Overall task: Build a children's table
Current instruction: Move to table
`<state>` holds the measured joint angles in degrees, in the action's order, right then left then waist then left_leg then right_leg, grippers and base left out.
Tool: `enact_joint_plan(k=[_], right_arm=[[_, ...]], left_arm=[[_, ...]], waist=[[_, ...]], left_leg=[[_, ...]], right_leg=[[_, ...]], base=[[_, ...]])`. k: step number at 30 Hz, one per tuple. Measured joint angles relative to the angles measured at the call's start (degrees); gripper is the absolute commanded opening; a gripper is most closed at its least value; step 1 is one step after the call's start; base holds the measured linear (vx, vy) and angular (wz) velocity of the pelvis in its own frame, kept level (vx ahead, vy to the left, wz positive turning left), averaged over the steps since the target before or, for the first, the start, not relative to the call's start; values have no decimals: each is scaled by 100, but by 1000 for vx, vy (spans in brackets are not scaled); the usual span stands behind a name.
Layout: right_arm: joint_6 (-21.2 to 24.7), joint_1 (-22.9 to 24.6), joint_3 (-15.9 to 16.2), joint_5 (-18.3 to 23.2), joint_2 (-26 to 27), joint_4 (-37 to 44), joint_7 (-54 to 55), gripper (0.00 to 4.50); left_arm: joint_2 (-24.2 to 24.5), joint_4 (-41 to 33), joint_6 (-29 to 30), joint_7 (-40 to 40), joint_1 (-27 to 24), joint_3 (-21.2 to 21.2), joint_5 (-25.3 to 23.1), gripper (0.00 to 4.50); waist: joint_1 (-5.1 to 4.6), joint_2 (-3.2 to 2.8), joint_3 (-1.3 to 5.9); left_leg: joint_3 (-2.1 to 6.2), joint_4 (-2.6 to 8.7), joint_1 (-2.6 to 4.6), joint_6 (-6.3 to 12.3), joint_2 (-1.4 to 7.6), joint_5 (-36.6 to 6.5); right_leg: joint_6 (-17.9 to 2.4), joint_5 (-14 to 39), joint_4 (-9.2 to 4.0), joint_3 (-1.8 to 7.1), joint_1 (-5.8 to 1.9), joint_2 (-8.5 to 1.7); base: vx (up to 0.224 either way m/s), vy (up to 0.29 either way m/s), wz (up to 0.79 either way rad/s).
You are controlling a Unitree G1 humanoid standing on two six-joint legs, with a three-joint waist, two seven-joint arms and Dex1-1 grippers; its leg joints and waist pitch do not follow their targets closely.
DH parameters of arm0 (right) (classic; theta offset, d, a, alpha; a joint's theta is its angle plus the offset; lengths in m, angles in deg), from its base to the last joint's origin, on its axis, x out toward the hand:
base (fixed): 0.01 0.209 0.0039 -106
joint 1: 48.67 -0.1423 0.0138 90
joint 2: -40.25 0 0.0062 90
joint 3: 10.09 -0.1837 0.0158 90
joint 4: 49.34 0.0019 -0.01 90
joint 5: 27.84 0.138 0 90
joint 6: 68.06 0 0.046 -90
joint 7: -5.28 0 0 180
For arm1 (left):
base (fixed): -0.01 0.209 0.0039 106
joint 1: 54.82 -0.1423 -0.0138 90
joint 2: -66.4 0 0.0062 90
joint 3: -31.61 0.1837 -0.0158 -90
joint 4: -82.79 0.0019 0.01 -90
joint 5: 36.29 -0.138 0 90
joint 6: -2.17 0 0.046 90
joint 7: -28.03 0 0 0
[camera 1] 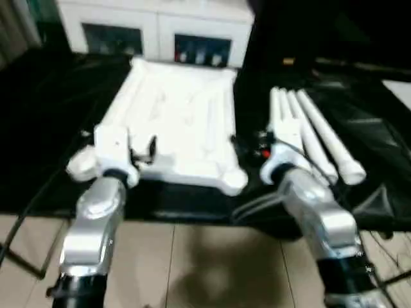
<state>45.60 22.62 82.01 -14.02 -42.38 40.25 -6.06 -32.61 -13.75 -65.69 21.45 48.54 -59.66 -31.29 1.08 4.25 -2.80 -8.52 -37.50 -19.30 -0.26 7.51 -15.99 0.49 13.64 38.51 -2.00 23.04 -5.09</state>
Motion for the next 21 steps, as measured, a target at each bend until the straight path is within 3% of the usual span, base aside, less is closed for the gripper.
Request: enact_joint_plan(k=[1,2,3,6,8,11,12,17,19,21], right_arm=[[5,48,-54,-12,-45,0,8,340],[7,51,-99,-35,-58,5,18,340],[6,51,-126,-50,-58,23,21,340],[43,55,-138,-46,15,41,7,340],[136,82,-84,-14,-3,108,-37,340],[143,118,-27,11,-43,264,-113,340],[143,124,-27,8,-105,288,-153,340],[140,137,-26,-26,-200,313,-275,340],[136,135,-26,-50,-176,305,-287,340],[136,115,20,-50,-155,293,-289,340]], left_arm=[[-46,-4,4,-68,0,147,39,449],[-57,-34,4,-99,-1,233,64,449],[-35,-64,4,-134,0,226,92,449],[22,-84,7,-195,-2,217,98,449],[7,-65,7,-229,-19,208,99,449],[4,2,8,-261,-21,169,102,449],[-3,3,7,-263,-16,174,105,449],[-62,8,14,-256,-19,226,151,449],[-51,8,16,-254,-21,208,151,449],[-31,7,21,-256,-23,169,151,449]], waist=[[63,-39,13],[91,-85,28],[92,-102,36],[75,-101,36],[194,-108,36],[199,-94,28],[145,-95,16],[-119,-76,14],[-156,-81,9],[-174,-90,-2]], left_leg=[[52,14,5,57,9,-33],[97,41,4,-41,35,33],[116,67,7,-280,68,107],[113,68,-78,-380,81,164],[-190,67,-42,-426,241,143],[-352,69,14,-486,330,90],[-287,73,2,-461,319,78],[-253,78,33,-463,324,79],[-232,95,67,-463,332,78],[-210,149,152,-464,335,77]], right_leg=[[-21,-15,-51,-3,-38,27],[-68,-40,-57,-15,-53,78],[-73,-34,-50,-33,-48,100],[-72,-91,-79,-11,23,123],[-64,-174,-164,285,94,324],[-48,-297,-244,521,108,482],[-37,-301,-264,482,92,458],[-19,-306,-278,369,79,399],[-30,-299,-302,292,53,373],[-46,-290,-362,250,-32,372]], base=[[58,-49,-3],[58,-49,-3],[51,-32,-6],[0,0,0],[-3,25,-19],[-41,28,-49],[-54,-10,-25],[0,0,0],[0,0,0],[0,0,0]])
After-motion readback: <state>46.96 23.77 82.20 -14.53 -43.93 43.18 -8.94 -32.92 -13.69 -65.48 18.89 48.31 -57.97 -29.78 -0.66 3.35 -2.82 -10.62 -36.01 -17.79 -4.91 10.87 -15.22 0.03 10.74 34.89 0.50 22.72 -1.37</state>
